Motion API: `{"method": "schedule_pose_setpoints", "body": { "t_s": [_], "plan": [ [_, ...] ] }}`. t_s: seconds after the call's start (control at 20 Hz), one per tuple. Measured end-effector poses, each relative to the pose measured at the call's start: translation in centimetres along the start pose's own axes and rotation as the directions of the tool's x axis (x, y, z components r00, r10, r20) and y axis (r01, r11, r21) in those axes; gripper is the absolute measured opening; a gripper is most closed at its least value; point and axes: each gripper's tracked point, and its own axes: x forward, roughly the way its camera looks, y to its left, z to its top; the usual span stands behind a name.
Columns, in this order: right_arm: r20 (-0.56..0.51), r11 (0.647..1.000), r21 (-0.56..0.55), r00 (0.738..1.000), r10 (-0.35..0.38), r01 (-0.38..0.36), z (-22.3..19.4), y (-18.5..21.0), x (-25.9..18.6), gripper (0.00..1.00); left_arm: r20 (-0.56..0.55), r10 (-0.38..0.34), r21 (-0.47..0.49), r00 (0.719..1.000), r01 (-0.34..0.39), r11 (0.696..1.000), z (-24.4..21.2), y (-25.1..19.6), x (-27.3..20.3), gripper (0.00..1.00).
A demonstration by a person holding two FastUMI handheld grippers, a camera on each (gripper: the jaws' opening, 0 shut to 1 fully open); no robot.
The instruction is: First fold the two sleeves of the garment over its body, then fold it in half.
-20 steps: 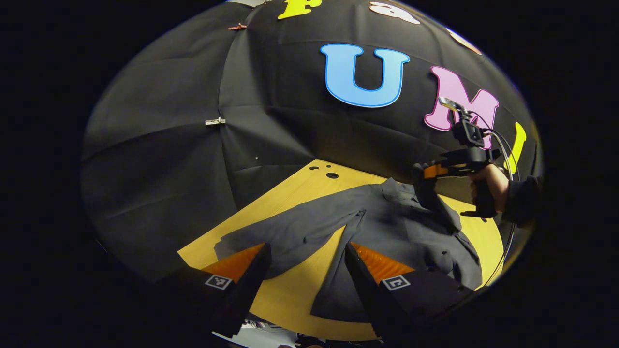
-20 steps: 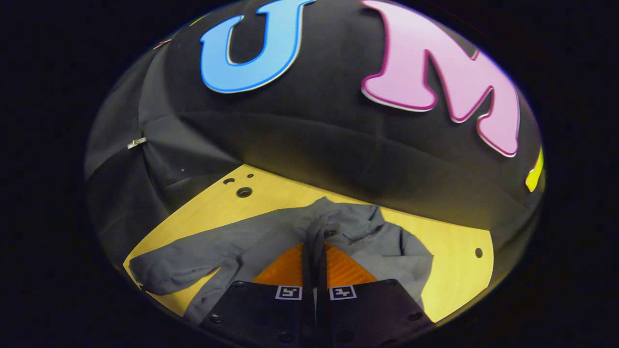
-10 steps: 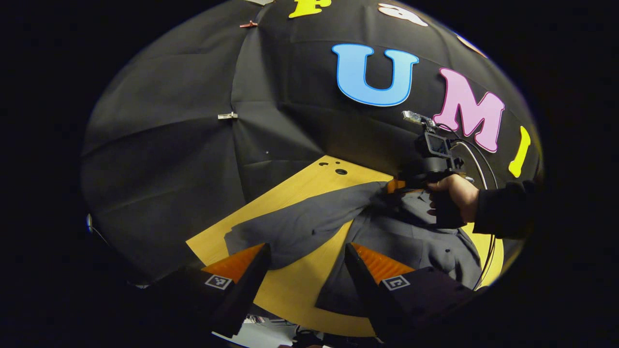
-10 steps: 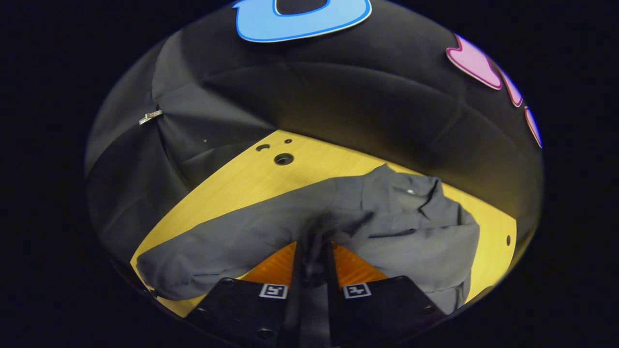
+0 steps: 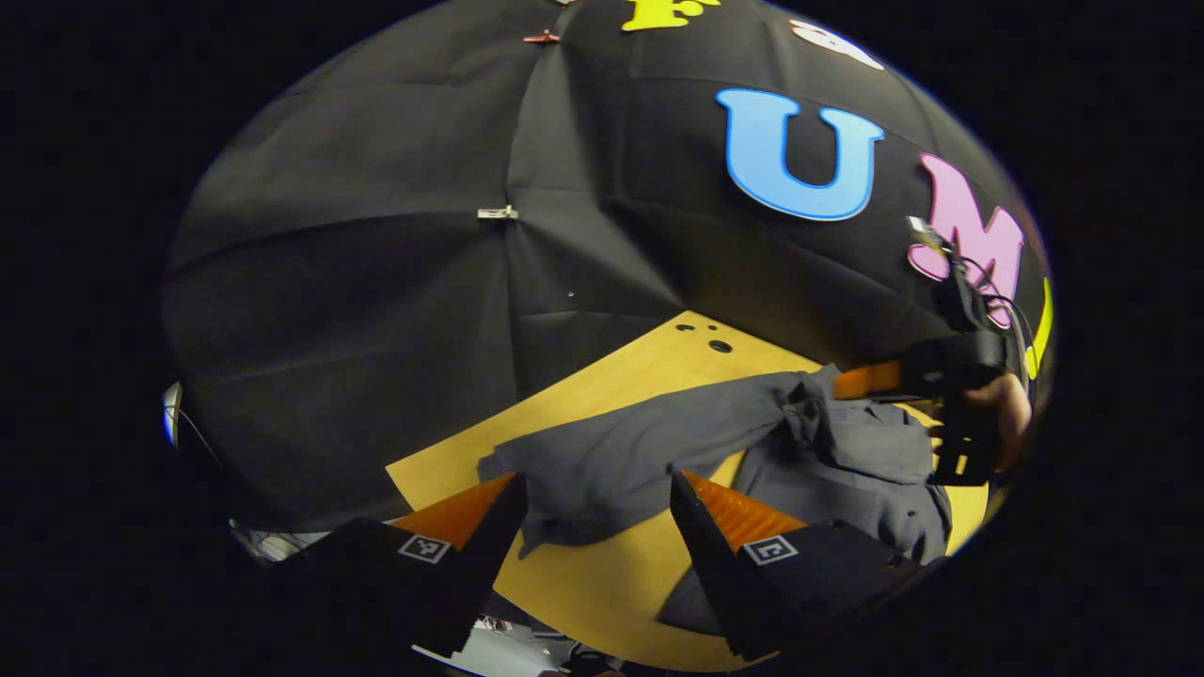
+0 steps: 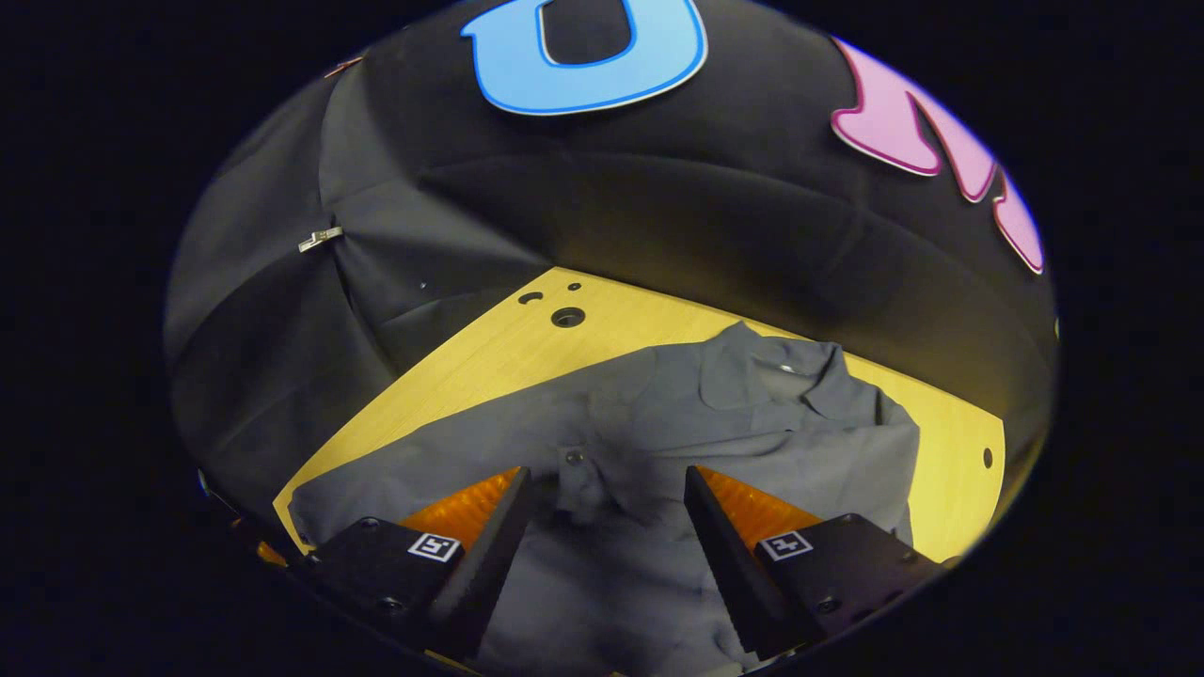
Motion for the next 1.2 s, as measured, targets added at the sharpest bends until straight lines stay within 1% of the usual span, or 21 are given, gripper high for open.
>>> {"method": "schedule_pose_setpoints", "body": {
  "t_s": [0.15,0.3,0.6,0.85,1.0,1.15,1.2],
  "plan": [
    [0.004,0.999,0.034,0.999,-0.036,0.036,-0.9,-2.4,-2.5,0.99,-0.004,0.059,-0.022,0.998,-0.059,0.998,0.1,3.0,2.4,0.97],
    [0.005,0.993,0.077,0.996,-0.086,0.086,-2.2,-5.5,-5.1,0.99,-0.029,0.087,-0.034,0.996,-0.088,0.996,-0.2,4.7,5.1,0.96],
    [-0.009,0.967,0.171,0.981,-0.192,0.191,-5.5,-11.1,-10.4,0.98,-0.108,0.134,0.02,0.985,-0.133,0.991,-3.1,6.2,9.7,0.96],
    [-0.048,0.92,0.269,0.958,-0.281,0.284,-9.8,-15.1,-14.4,0.99,-0.184,0.147,0.025,0.972,-0.145,0.989,-5.6,6.8,11.5,0.96],
    [-0.096,0.879,0.333,0.939,-0.329,0.342,-12.5,-17.0,-17.0,0.99,-0.227,0.147,0.009,0.963,-0.149,0.989,-6.8,6.3,12.2,0.96],
    [-0.112,0.839,0.382,0.92,-0.375,0.388,-14.2,-18.5,-19.5,0.99,-0.239,0.156,0.048,0.959,-0.149,0.988,-7.2,5.8,12.5,0.97],
    [-0.118,0.827,0.39,0.913,-0.391,0.405,-14.8,-19.0,-20.4,0.99,-0.243,0.158,0.065,0.957,-0.147,0.987,-7.4,5.4,12.8,0.96]
  ]
}}
